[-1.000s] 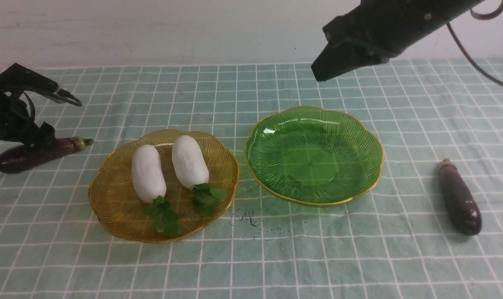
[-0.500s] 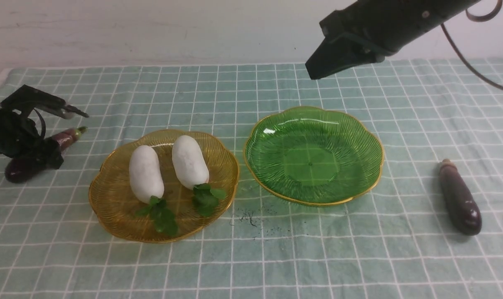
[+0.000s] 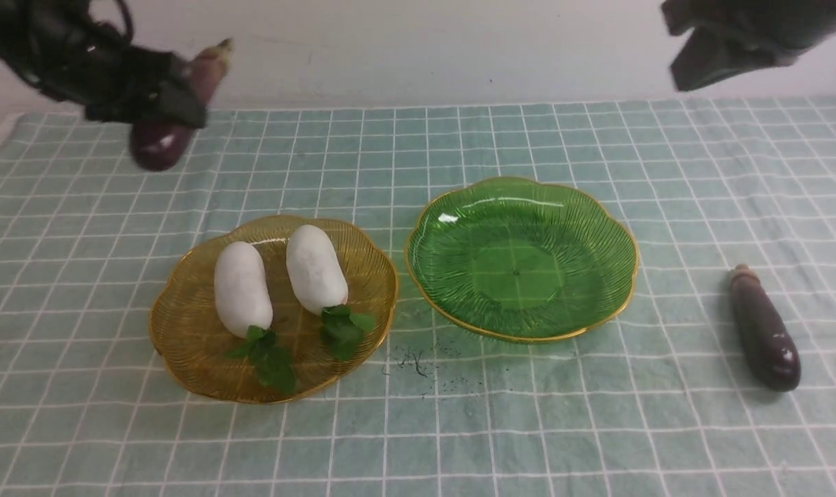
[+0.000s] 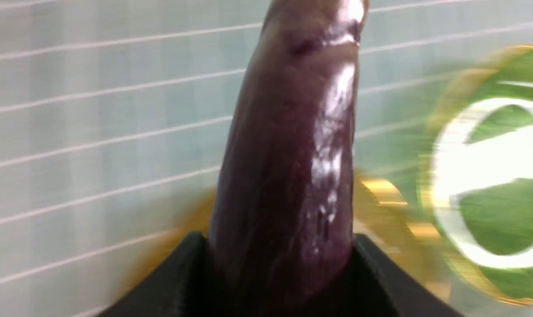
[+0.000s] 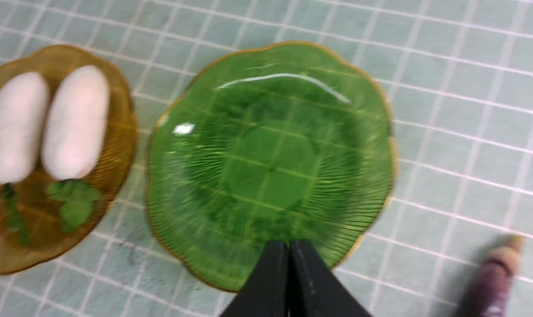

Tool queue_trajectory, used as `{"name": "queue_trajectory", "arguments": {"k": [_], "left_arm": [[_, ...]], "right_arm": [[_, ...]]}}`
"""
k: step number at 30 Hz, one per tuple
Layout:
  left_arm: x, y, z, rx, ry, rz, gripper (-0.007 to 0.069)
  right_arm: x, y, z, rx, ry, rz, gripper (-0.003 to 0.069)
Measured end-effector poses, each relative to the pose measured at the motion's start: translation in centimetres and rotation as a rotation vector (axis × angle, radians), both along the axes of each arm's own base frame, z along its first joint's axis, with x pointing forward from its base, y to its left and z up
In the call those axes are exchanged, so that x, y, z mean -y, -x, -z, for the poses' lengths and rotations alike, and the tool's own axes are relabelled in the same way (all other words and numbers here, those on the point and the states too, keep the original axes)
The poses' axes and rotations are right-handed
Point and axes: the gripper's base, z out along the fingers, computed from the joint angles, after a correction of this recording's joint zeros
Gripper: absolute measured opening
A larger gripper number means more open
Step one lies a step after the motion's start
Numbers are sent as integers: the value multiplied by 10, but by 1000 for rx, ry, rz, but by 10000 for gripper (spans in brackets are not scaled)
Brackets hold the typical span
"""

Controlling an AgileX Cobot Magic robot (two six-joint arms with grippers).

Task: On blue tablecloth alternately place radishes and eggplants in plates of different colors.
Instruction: 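Place the eggplant on the green plate, then put the eggplants into the green plate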

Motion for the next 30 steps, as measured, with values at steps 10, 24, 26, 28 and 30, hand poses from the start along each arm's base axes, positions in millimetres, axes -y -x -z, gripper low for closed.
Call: {"name": "queue_trajectory", "arguments": {"k": [10,24,26,28,30], "left_arm": [[189,25,38,-26,49,350,346],[241,13,127,-159,4,178,542],[240,14,127,-164,-11,177,606],[239,15,126,-166,-24,182,633],[237,16,123,-161,-36,184,666]], "right_arm": [[68,17,37,-139,68,229,-15],[107,10,129,-433,38,336,165],[107,4,140,-457,25,335,256],[107,-1,147,-467,20,336,323],[108,-10,164,-488,15,340,456]]}}
